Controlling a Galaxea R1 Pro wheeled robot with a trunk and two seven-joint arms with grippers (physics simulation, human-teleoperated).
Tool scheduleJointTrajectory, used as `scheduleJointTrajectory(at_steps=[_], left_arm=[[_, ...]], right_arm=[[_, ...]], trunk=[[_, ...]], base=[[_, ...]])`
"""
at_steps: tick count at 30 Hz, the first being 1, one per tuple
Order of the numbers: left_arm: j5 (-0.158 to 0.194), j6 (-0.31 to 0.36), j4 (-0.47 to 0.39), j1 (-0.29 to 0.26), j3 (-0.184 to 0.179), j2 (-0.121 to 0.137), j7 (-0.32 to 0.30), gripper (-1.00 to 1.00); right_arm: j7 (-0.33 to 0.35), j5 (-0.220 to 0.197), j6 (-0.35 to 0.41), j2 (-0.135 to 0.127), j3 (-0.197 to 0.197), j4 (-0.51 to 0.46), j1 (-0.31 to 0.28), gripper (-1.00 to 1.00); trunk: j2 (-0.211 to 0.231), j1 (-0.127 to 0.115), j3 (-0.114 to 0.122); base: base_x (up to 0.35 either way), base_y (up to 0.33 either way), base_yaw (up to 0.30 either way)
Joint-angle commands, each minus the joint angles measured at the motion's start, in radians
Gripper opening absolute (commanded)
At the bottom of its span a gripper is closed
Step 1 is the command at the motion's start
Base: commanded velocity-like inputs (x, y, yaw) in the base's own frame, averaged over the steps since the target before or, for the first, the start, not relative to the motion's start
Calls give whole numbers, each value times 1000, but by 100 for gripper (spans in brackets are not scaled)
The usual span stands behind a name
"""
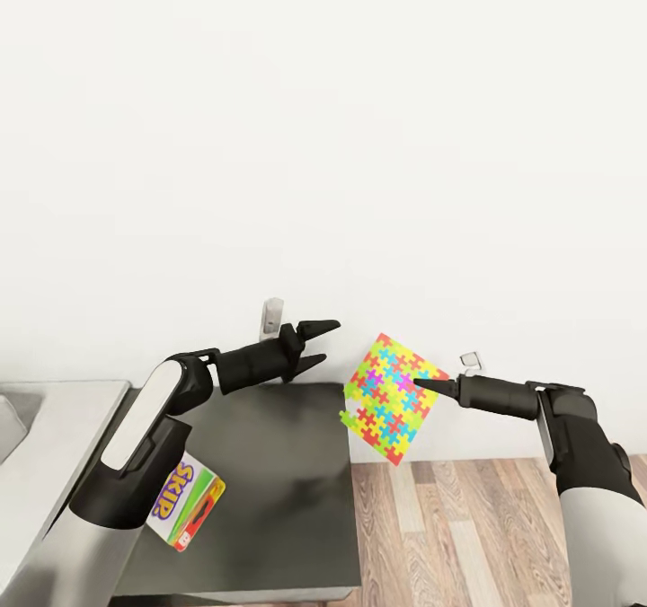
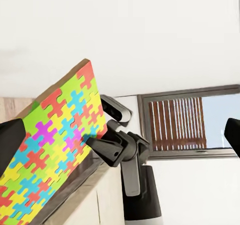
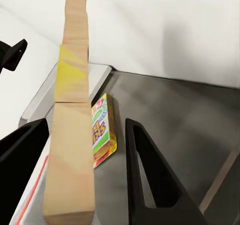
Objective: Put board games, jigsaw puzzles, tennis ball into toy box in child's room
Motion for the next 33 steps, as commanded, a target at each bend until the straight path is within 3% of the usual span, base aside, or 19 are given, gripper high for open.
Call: scheduleJointTrajectory(at_steps=[1, 12, 28, 33], left_arm=[[10, -1, -1, -1, -1, 0, 10, 100], [11, -4, -1, -1, -1, 3, 10, 100], [11, -7, -1, 2, 0, 7, 7, 100], [11, -6, -2, 11, 17, 9, 4, 100]], right_arm=[[9, 10, 11, 0, -3, -12, 5, -100], [9, 5, 12, 6, -6, -120, 52, -100], [9, 5, 12, 2, -8, -130, 56, -100], [9, 5, 12, 1, -8, -130, 56, -100]], trunk=[[-2, 1, 0], [-2, 1, 18], [-2, 1, 44], [-2, 1, 52]], base=[[0, 0, 0], [0, 0, 0], [0, 0, 0], [0, 0, 0]])
